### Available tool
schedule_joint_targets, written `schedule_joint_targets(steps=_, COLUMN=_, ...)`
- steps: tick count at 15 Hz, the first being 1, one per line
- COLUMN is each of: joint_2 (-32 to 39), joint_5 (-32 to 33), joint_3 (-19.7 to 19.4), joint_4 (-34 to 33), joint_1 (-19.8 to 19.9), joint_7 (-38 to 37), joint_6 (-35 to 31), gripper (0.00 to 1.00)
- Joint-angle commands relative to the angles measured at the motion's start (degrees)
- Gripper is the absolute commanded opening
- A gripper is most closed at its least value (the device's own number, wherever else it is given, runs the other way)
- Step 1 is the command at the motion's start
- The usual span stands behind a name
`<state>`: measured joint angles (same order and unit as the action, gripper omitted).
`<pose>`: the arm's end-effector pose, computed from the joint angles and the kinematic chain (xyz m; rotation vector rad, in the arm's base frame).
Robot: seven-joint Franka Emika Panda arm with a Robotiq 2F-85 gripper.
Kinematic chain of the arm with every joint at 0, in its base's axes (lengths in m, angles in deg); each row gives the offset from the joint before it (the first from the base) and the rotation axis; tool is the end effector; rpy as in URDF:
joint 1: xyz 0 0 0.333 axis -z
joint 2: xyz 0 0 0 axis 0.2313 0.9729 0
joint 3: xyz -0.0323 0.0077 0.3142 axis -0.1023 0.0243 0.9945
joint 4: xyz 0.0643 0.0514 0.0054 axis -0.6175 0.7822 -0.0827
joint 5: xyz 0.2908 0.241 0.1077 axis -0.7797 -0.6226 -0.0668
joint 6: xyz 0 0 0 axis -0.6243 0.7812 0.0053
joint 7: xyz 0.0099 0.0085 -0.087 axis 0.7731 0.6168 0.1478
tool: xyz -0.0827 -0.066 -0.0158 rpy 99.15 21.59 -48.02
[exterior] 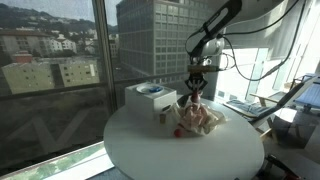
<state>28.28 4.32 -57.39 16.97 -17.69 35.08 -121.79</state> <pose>0.6289 -0.0097 0.3062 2.9618 -0.9260 -0.0546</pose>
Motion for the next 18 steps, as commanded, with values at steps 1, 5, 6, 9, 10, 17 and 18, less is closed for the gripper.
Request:
schedule_joint_targets(steps=1, joint_2=5.48, joint_5=1.51, joint_3=0.10, joint_4=-0.99, joint_1=-1.36, joint_7=-2.89, joint_6=-2.83, gripper=0.05)
schedule_joint_targets(steps=5, joint_2=13.65, joint_5=9.10, joint_3=-3.07, joint_4=-3.90, joint_1=-3.91, joint_7=-5.57, joint_6=-9.19, gripper=0.05)
schedule_joint_targets(steps=6, joint_2=15.71, joint_5=10.03, joint_3=-3.54, joint_4=-4.92, joint_1=-4.29, joint_7=-6.02, joint_6=-10.15, gripper=0.05)
schedule_joint_targets(steps=9, joint_2=20.86, joint_5=13.07, joint_3=-5.75, joint_4=-6.67, joint_1=-6.01, joint_7=-7.22, joint_6=-12.40, gripper=0.05)
schedule_joint_targets(steps=10, joint_2=22.32, joint_5=13.97, joint_3=-6.37, joint_4=-7.18, joint_1=-6.61, joint_7=-7.45, joint_6=-12.29, gripper=0.05)
schedule_joint_targets(steps=17, joint_2=17.03, joint_5=15.05, joint_3=-7.12, joint_4=-3.45, joint_1=-7.97, joint_7=-5.91, joint_6=-12.17, gripper=0.51)
schedule_joint_targets(steps=18, joint_2=15.84, joint_5=15.36, joint_3=-7.33, joint_4=-2.84, joint_1=-8.02, joint_7=-5.83, joint_6=-12.26, gripper=0.58)
